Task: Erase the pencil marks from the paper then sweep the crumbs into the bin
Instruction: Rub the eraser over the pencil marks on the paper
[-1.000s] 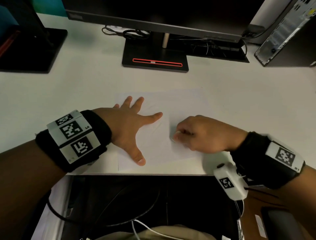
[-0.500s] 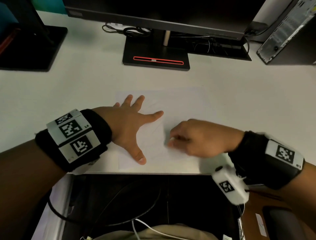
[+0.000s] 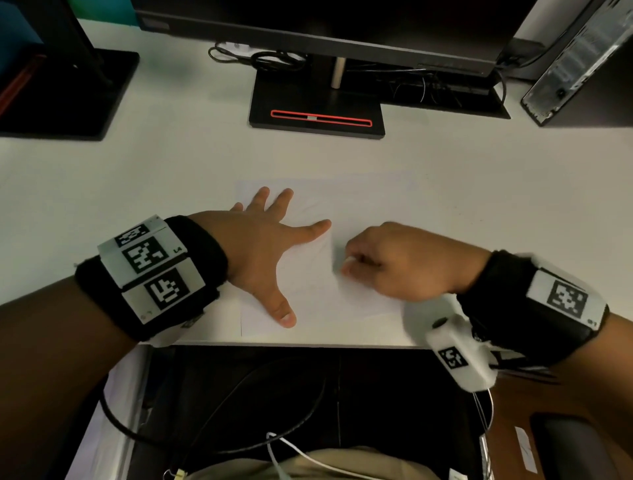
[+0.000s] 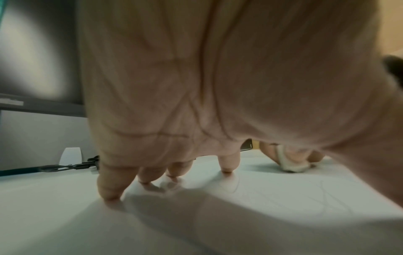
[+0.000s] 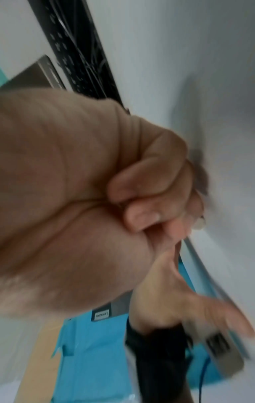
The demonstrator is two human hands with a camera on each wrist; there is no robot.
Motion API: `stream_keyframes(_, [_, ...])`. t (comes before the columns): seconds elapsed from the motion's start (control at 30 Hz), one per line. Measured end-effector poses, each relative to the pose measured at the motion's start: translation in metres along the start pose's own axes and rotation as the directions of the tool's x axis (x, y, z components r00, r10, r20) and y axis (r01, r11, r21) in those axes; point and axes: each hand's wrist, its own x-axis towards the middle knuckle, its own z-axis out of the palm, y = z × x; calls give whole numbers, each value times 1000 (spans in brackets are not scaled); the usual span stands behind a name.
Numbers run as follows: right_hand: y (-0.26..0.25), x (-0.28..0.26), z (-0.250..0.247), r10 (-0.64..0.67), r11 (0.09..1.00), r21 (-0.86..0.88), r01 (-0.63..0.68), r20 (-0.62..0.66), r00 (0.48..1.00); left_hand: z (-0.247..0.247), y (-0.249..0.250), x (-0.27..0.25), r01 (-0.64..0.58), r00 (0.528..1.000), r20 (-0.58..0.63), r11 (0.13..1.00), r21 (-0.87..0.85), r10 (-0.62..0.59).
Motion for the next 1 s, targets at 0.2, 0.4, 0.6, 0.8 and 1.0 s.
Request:
stream_keyframes(0.2, [12,6,-6,65,997,43,-64,-9,998,0,1,-1,8,1000,8,1000,1,-8])
stream_keyframes(0.4, [-4,3,6,-63,998,2,63,61,996,-1,2,-1,6,1000,12,1000,9,-6])
stream_keyframes(0.6, [16,17,-16,70,996,-54,-72,-42,997,-2,2,-3,11,1000,15,1000,0,-11])
stream_keyframes(0.8, [-2,12,-6,-58,998,-32,61,74,996,0,1,-3,-4,1000,10,1000,-2,5])
stream_keyframes(1.0, [11,22,-12,-25,994,-105,21,-33,999,-2,3,-4,9,1000,15,1000,-17,-9])
